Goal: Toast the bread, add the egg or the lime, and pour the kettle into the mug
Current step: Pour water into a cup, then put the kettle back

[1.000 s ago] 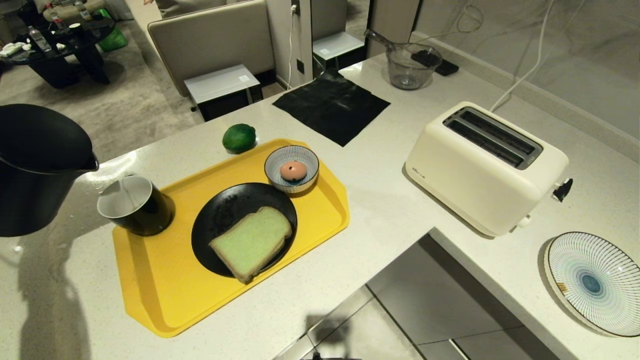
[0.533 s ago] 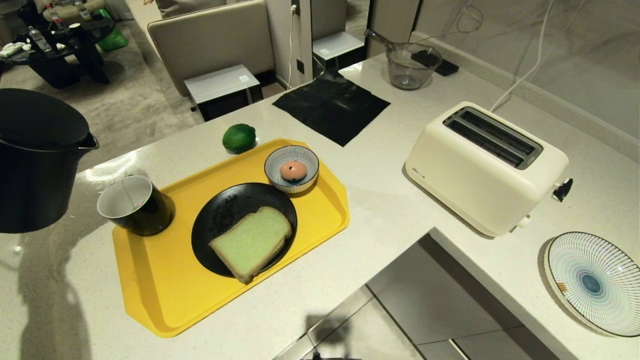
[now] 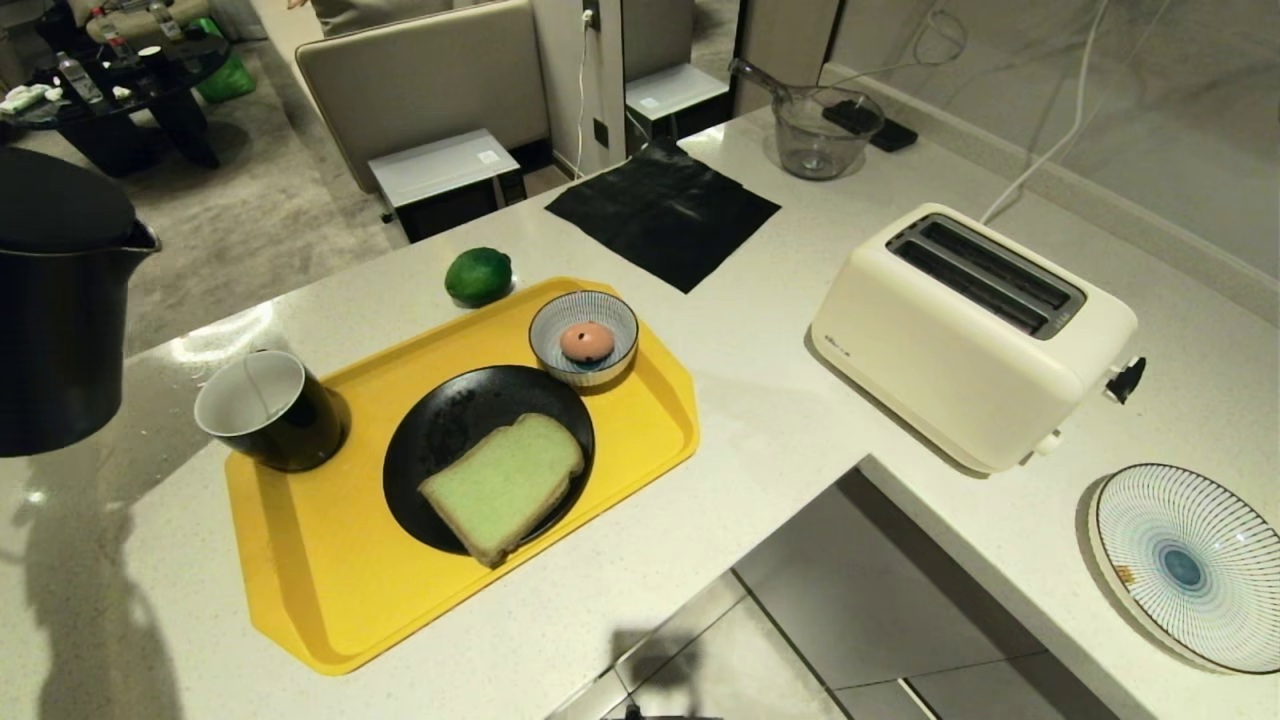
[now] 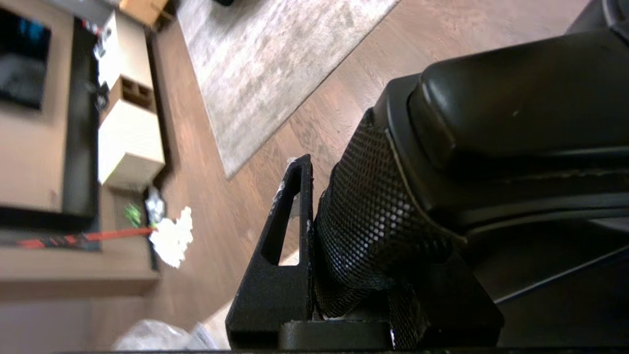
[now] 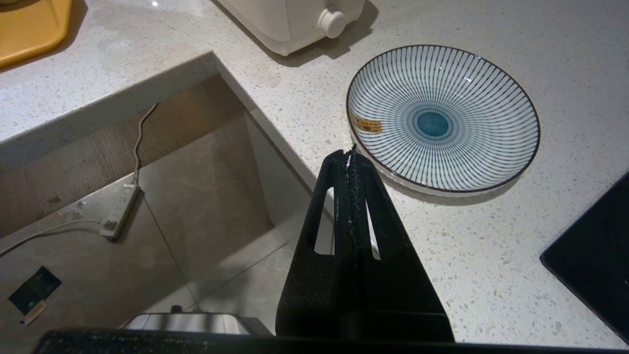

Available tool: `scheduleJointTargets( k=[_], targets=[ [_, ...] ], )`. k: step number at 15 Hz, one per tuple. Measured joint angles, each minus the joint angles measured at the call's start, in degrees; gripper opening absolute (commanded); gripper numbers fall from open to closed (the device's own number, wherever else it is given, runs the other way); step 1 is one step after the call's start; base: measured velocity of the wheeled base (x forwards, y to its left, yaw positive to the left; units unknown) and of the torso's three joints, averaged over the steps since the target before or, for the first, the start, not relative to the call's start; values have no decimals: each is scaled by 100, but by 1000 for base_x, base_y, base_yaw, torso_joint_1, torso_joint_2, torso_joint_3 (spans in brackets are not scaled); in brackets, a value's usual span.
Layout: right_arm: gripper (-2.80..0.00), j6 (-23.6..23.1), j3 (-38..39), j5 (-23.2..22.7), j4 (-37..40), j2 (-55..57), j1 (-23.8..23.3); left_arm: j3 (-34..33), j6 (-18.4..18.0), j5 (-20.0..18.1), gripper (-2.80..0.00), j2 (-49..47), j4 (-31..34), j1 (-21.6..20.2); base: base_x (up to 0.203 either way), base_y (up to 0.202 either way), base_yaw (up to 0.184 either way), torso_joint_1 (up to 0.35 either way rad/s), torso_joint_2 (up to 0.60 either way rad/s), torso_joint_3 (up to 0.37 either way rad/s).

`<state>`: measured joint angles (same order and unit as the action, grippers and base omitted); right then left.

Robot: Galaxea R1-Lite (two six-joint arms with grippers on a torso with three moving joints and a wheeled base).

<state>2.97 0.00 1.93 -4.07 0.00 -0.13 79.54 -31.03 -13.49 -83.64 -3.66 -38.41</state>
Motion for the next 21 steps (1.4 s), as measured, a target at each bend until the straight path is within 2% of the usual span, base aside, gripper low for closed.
scheduleJointTargets(
  k=[3, 6, 9, 12, 16, 19, 21],
  targets=[
    [-280, 0, 0, 2, 0, 0, 2, -77, 595, 99, -280, 213, 260, -78, 0, 0, 0, 0, 0, 0],
    [-280, 0, 0, 0, -2, 0, 2, -242, 1214, 152, -280, 609, 923, -83, 0, 0, 0, 0, 0, 0],
    [-280, 2, 0, -2, 0, 0, 2, -796, 1675, 137, -280, 1091, 1040, -87, 0, 0, 0, 0, 0, 0],
    [-280, 0, 0, -2, 0, 0, 2, -1436, 2301, 96, -280, 1542, 764, -163, 0, 0, 0, 0, 0, 0],
    [-280, 0, 0, 2, -1, 0, 2, -2005, 2922, 70, -280, 1893, -285, -464, 0, 0, 0, 0, 0, 0],
    [-280, 0, 0, -1, -2, 0, 2, -2057, 2949, -222, -280, 1991, -722, -750, 0, 0, 0, 0, 0, 0],
    [-280, 0, 0, 0, -2, 0, 2, -2087, 2930, -571, -280, 2000, -893, -1167, 0, 0, 0, 0, 0, 0]
  ],
)
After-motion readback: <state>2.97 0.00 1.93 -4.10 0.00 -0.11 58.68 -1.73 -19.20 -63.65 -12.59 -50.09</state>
